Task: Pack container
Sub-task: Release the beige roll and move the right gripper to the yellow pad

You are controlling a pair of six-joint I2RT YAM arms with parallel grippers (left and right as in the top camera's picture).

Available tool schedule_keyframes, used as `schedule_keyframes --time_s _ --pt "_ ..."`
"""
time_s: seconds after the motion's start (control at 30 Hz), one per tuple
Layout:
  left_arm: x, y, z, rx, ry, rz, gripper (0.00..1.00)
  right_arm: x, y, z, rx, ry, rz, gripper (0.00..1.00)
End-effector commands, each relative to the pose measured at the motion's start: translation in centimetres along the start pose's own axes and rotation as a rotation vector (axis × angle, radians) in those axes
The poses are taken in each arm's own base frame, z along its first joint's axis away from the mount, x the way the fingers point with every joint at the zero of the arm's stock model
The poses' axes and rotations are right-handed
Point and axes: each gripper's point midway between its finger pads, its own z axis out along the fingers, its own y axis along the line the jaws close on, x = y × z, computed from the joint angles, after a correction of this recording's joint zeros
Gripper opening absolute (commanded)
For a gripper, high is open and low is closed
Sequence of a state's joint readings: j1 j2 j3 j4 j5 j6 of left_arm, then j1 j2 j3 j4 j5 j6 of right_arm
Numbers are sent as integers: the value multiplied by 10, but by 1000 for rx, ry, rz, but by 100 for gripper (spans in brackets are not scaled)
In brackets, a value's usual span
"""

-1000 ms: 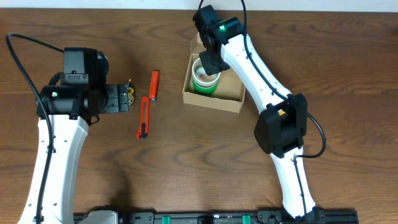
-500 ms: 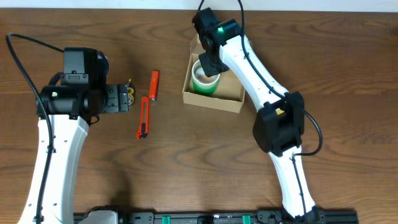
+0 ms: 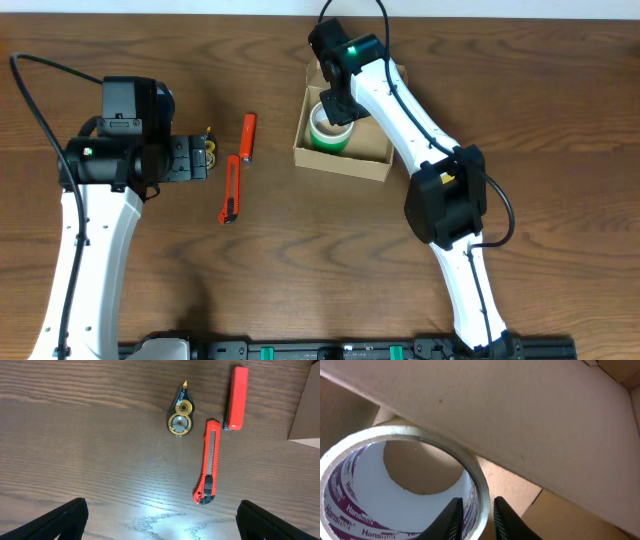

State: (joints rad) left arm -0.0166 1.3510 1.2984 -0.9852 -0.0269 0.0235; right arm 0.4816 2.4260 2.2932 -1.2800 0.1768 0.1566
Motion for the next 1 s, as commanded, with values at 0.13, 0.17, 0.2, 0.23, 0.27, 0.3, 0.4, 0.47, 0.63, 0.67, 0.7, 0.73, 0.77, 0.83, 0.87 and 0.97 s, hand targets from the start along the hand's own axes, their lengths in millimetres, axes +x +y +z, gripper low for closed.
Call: schedule_keyframes --time_s 0.13,0.17,0.2,0.23,0.27,0.3,0.4,0.47,0.63,0.67,0.7,0.73,0.77,0.83,0.87,0.97 --pt "-6 3 -4 -8 -17 2 95 -22 -24 -144 -30 -303 60 35" --pt "-6 3 -4 -8 -17 2 95 -22 -29 -165 -27 -348 69 37" --pt "-6 3 -4 -8 -16 2 95 -21 -34 -181 -20 -382 78 39" --pt "-6 3 -4 -8 -16 2 95 -18 -41 -198 -6 -417 89 40" --pt "-6 3 -4 -8 -16 2 95 -13 -50 -214 19 -444 100 41" --pt "-6 3 -4 -8 -16 2 95 -8 -58 -226 46 -461 110 42" --pt "-6 3 -4 -8 -16 2 95 11 -81 -255 104 -489 139 44" --pt "-6 3 -4 -8 -17 2 95 18 -92 -270 102 -515 176 45" --pt "-6 3 -4 -8 -17 2 95 47 -130 -284 126 -501 282 45" --pt "-6 3 -4 -8 -16 2 96 54 -142 -283 136 -487 324 45" --pt "-6 3 -4 -8 -16 2 95 62 -153 -280 139 -469 358 45" --pt "-6 3 -4 -8 -17 2 96 69 -163 -275 139 -448 384 45" --pt "-6 3 -4 -8 -17 2 95 76 -170 -269 139 -424 405 45" --pt "-6 3 -4 -8 -17 2 96 95 -185 -251 150 -343 454 47" --pt "-6 3 -4 -8 -16 2 95 106 -192 -241 162 -291 481 47" --pt "-6 3 -4 -8 -16 2 95 134 -204 -200 172 -136 531 48"
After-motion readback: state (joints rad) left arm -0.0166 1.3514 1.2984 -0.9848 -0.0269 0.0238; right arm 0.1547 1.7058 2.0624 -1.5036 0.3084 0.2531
